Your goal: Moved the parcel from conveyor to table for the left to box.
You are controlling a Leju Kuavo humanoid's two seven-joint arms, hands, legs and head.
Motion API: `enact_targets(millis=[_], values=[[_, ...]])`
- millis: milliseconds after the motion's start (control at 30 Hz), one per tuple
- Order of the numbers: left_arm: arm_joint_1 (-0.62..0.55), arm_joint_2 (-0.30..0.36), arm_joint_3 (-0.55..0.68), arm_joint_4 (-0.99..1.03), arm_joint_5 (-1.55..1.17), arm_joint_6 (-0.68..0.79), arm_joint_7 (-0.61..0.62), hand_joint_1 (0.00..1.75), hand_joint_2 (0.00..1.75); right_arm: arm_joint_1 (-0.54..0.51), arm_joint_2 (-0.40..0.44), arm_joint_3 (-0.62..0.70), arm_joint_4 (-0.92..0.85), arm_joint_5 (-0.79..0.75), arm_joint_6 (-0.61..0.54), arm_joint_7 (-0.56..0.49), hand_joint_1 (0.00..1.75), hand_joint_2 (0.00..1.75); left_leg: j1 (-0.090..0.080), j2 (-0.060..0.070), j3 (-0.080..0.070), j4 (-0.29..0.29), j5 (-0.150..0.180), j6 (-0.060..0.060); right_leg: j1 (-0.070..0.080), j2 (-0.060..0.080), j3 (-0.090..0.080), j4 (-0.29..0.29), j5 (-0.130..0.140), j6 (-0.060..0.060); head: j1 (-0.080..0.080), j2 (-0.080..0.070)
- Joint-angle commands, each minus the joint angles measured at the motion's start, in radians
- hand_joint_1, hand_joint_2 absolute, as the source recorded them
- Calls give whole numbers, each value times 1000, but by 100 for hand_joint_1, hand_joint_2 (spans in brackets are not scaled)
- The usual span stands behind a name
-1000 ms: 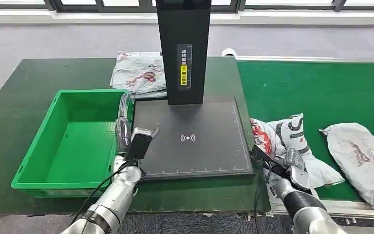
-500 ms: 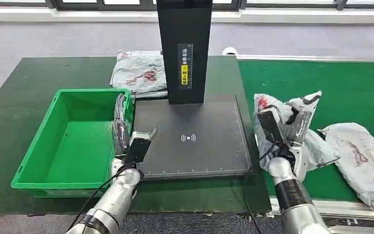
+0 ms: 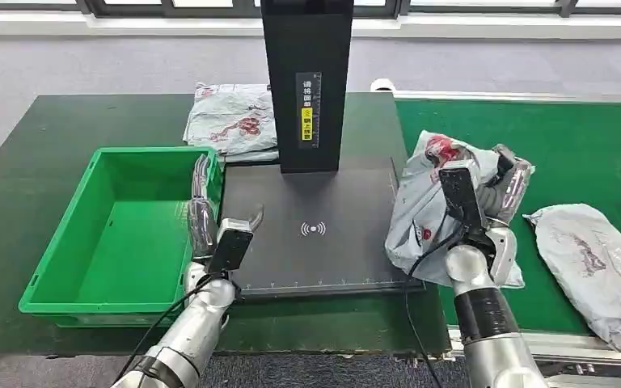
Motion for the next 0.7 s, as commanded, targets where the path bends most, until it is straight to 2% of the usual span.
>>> enact_targets(millis=[33, 200, 267, 300, 467, 500, 700], values=[[-52, 2, -2, 39, 28, -29, -9, 0, 175, -198, 103, 278, 137, 43, 119, 76, 175, 175, -1, 13, 3, 0, -2, -1, -1, 12, -2, 1, 1, -1, 0, 0], [-83, -3, -15, 72, 46, -40, -10, 0, 175, -326, 175, 406, 371, 30, 185, 115, 175, 175, 0, 12, 3, 0, -1, -2, 0, 12, -3, 2, 2, -2, 0, 0], [-87, 1, -17, 82, 59, -42, -10, 0, 175, -354, 206, 444, 450, 15, 252, 118, 175, 175, 1, 12, 4, -2, 0, -3, 1, 11, -2, 1, 2, -3, 0, 0], [-88, 2, -10, 86, 95, -84, -10, 0, 175, -379, 227, 483, 500, 10, 312, 109, 175, 175, 1, 7, 2, -1, 1, -3, 1, 7, -3, 2, 1, -2, 0, 0], [-108, -1, -7, 116, 139, -120, -10, 0, 175, -388, 287, 533, 539, -17, 360, 117, 175, 175, 1, 10, 5, -3, 0, -3, 2, 9, -1, 1, 1, -2, 0, 0], [-113, -3, -4, 125, 149, -122, -10, 0, 175, -388, 292, 542, 539, -21, 365, 117, 175, 175, 1, 5, 1, -1, 1, -4, 1, 5, -3, 3, 0, -2, 0, 0], [-104, 9, -14, 112, 181, -122, -10, 0, 175, -386, 295, 575, 551, -43, 390, 101, 175, 175, 1, 3, 1, -1, 2, -3, 1, 3, -3, 2, 0, -2, 0, 0]])
